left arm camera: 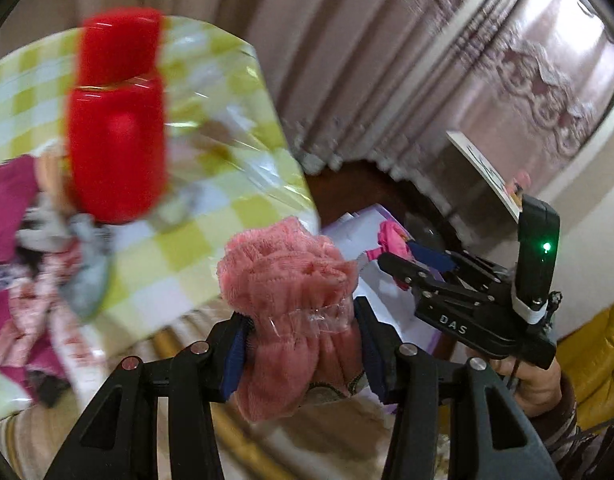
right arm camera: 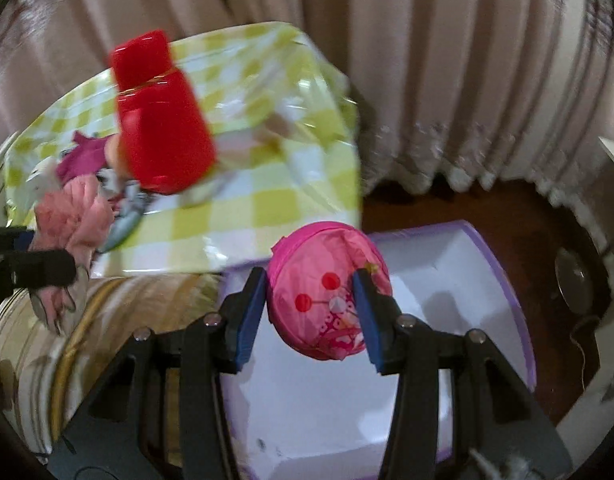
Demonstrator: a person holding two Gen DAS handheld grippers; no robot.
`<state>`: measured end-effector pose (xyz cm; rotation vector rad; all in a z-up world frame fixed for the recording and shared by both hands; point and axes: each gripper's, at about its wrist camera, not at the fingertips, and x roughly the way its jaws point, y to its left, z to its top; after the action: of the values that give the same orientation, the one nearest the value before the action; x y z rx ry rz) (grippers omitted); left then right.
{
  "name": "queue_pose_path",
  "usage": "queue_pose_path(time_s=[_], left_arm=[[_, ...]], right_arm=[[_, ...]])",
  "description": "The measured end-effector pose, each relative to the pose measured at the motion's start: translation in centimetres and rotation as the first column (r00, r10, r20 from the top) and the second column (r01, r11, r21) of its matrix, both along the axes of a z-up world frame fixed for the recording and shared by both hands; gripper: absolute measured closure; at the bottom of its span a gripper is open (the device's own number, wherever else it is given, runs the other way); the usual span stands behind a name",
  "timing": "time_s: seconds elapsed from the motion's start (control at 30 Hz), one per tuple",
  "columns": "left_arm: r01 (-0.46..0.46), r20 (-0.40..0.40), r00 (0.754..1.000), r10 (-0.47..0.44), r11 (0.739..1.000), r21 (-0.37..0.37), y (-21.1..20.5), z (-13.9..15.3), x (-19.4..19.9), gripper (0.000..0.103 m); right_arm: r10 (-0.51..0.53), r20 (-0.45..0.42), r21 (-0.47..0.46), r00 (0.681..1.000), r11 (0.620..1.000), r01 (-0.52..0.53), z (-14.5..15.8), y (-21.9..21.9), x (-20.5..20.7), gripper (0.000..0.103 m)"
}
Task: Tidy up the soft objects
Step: 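Carry sock and purse into the purple-rimmed white box and open both tools, then move both open tools back over the pile on the table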
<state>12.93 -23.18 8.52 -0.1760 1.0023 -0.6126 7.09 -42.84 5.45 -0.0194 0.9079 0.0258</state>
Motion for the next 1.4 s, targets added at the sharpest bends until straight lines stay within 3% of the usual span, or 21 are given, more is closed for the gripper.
queue_pose_path(time_s=[0.3, 0.37, 0.43, 0.57, 0.77, 0.93, 1.2, 1.4], left_arm=[[0.165, -0.049, 0.985, -0.165, 0.986, 0.005, -8.8, -1.5, -0.1, 0.049], [0.196, -0.057, 0.979, -0.195, 0.981, 0.003, -10.7, -1.9, -0.2, 0.035], [0.225, -0.064, 0.972, -0.225, 0.974, -0.007, -11.9, -2.2, -0.3, 0.025], [0.232, -0.054, 0.971, -0.233, 0.973, -0.016, -12.6, -2.0, -0.6, 0.022], [0.176, -0.03, 0.984, -0.176, 0.984, -0.024, -10.5, -1.9, 0.0, 0.022], [0.125, 0.006, 0.992, -0.125, 0.992, 0.033, -7.5, -1.6, 0.3, 0.022], [-0.012, 0.025, 1.0, 0.011, 0.998, 0.066, 0.2, -1.8, 0.4, 0.022], [-0.135, 0.027, 0.991, 0.133, 0.986, 0.097, 7.0, -2.2, -0.1, 0.022]], right_arm=[[-0.142, -0.021, 0.007, 0.99, 0.99, 0.142, -0.6, -6.0, -1.4, 0.053], [-0.166, -0.025, 0.001, 0.986, 0.986, 0.166, -0.6, -6.8, -1.7, 0.048], [-0.193, -0.027, 0.001, 0.981, 0.981, 0.193, -0.7, -7.3, -1.8, 0.026], [-0.206, -0.012, 0.005, 0.978, 0.979, 0.206, -0.6, -7.7, -2.0, 0.022], [-0.153, -0.022, 0.014, 0.988, 0.988, 0.153, -0.8, -6.0, -1.5, 0.022], [-0.099, -0.024, 0.028, 0.995, 0.995, 0.099, -0.7, -3.4, -0.9, 0.022], [0.084, -0.047, 0.095, 0.995, 0.992, -0.079, -0.9, 4.1, 1.1, 0.021], [0.199, -0.058, 0.128, 0.978, 0.973, -0.19, -1.1, 10.2, 2.7, 0.021]])
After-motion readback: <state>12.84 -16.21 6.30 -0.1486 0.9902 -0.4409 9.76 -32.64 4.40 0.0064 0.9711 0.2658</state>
